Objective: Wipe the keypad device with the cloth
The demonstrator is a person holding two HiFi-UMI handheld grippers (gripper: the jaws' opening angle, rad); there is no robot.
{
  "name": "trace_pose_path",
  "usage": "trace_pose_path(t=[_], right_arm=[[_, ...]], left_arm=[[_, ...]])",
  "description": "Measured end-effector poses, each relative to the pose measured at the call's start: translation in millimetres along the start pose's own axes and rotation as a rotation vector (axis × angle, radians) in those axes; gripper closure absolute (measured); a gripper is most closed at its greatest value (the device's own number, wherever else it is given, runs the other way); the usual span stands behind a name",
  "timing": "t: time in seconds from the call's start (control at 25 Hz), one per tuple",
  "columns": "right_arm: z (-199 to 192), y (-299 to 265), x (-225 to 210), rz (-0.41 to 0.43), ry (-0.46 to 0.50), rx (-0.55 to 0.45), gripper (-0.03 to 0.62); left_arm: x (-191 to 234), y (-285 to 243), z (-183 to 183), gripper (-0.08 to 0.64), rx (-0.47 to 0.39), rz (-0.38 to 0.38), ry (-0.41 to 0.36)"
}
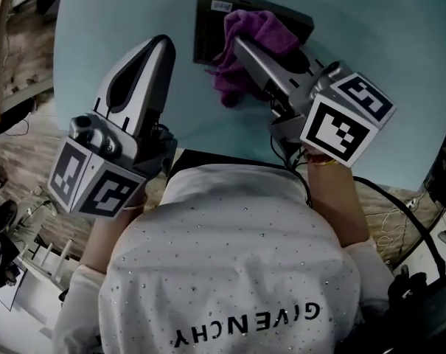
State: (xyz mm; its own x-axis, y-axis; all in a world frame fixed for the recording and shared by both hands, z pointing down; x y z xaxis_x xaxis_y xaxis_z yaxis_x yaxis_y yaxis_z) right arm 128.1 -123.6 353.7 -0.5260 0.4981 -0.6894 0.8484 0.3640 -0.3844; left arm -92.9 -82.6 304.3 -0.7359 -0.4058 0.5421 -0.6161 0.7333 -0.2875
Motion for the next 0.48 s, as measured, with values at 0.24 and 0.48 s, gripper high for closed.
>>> trace_pose_path(t=[0.24,0.48], right_arm=[[0,35,-11,-0.056,-0.004,-0.016,0.548],[-4,53,-20,-0.089,-0.003,-0.034,0.548]], left_arm=[[-17,-4,0,0.560,-0.007,0.023,-0.017],[-24,-7,-8,0.560,0.017,0.036,-0.037]])
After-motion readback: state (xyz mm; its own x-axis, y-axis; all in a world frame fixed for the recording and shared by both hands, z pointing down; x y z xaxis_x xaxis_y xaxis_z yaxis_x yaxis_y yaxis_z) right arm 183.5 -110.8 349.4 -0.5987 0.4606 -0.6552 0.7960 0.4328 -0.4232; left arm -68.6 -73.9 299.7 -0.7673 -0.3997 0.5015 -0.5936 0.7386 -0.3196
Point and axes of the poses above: the fingertips, and each gripper's own axes: y backward along the fingers, x to its left, z out of its top, the point moved 10 cm from there along y, backward along the fingers, and after that the axes turned 5 degrees about x, right-handed, at the moved point
